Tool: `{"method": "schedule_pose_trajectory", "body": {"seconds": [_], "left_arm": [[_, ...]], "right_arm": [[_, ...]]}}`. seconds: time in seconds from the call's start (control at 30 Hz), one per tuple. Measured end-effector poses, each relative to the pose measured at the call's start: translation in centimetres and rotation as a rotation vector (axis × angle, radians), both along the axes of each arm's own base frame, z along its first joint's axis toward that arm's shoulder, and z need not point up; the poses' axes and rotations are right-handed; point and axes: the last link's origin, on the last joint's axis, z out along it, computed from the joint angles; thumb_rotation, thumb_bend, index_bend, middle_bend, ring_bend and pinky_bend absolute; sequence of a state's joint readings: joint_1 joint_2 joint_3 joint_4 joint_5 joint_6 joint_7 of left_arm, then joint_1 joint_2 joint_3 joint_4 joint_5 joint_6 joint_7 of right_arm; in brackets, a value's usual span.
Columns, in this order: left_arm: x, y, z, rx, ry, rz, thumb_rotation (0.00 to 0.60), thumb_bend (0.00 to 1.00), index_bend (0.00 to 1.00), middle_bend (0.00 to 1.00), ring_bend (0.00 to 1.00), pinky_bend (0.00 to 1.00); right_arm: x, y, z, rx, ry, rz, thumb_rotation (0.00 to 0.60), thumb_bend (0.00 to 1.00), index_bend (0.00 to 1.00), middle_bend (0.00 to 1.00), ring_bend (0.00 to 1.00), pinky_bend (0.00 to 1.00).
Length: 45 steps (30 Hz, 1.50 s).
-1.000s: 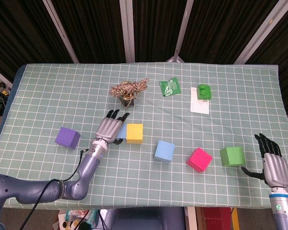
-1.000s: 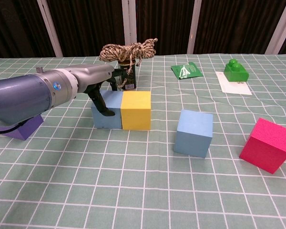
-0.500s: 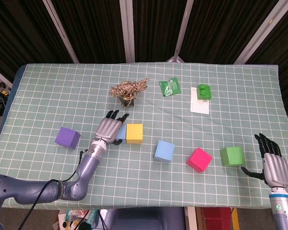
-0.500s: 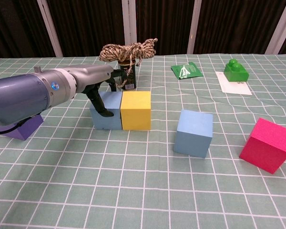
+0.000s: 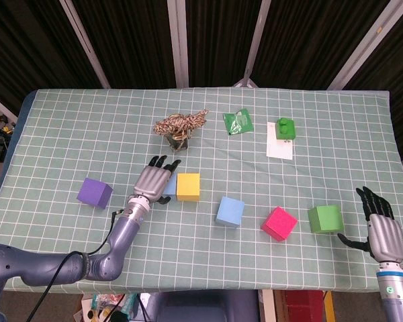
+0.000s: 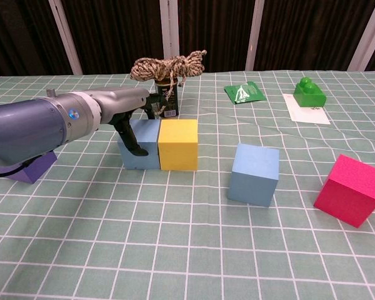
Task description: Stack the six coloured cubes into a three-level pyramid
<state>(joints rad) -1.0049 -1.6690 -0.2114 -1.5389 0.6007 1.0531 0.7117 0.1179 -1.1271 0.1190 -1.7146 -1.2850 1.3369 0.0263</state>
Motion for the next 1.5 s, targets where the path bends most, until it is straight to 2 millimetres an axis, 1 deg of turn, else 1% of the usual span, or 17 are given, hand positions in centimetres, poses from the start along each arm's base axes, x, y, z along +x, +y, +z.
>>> {"method": "schedule_pose_trajectory", "body": {"seconds": [0.1, 0.27, 0.53, 0.8, 0.87, 1.17, 1.33, 1.5], "left_arm": [[0.0, 0.0, 0.1, 0.002, 0.0, 0.001, 0.6, 0.23, 0.06, 0.14, 0.02, 0.02], [0.0, 0.0, 0.3, 0.004, 0.0, 0.002, 0.6, 0.21, 0.04, 0.08, 0.0, 0.02], [0.0, -0.2, 0.9, 0.002, -0.004, 0.002, 0.6, 0.21, 0.03, 0.08, 0.0, 0.01], [-0.4, -1.0, 2.2, 0.004, -0.008, 0.005, 0.6, 0.21, 0.03, 0.09, 0.0, 0.01], [-0.6, -1.3, 2.6, 0.004, -0.01, 0.01, 0.6, 0.21, 0.03, 0.11, 0.0, 0.01], [-2.3, -2.4, 4.6, 0.025, -0.003, 0.048, 0.6, 0.21, 0.03, 0.26, 0.0, 0.01], [-3.1, -2.6, 5.4, 0.037, 0.009, 0.062, 0.6, 0.21, 0.03, 0.29, 0.0, 0.01], [-3.9, -3.0, 6.0, 0.036, 0.03, 0.07, 0.6, 0.21, 0.03, 0.3, 0.0, 0.01]], "right_arm": [[0.0, 0.0, 0.0, 0.0, 0.0, 0.0, 0.6, 0.16, 0.0, 0.0, 0.0, 0.0], [0.0, 0.0, 0.0, 0.001, 0.001, 0.002, 0.6, 0.16, 0.0, 0.0, 0.0, 0.0], [0.0, 0.0, 0.0, 0.003, 0.001, -0.001, 0.6, 0.16, 0.0, 0.0, 0.0, 0.0], [0.0, 0.0, 0.0, 0.003, 0.001, -0.001, 0.6, 0.16, 0.0, 0.0, 0.0, 0.0], [0.0, 0.1, 0.0, 0.003, 0.001, -0.001, 0.6, 0.16, 0.0, 0.0, 0.0, 0.0], [0.1, 0.1, -0.1, 0.005, 0.002, 0.003, 0.6, 0.16, 0.0, 0.0, 0.0, 0.0], [0.1, 0.1, -0.1, 0.004, 0.001, 0.001, 0.6, 0.16, 0.0, 0.0, 0.0, 0.0], [0.1, 0.1, -0.1, 0.007, 0.0, 0.002, 0.6, 0.16, 0.0, 0.0, 0.0, 0.0]]}}
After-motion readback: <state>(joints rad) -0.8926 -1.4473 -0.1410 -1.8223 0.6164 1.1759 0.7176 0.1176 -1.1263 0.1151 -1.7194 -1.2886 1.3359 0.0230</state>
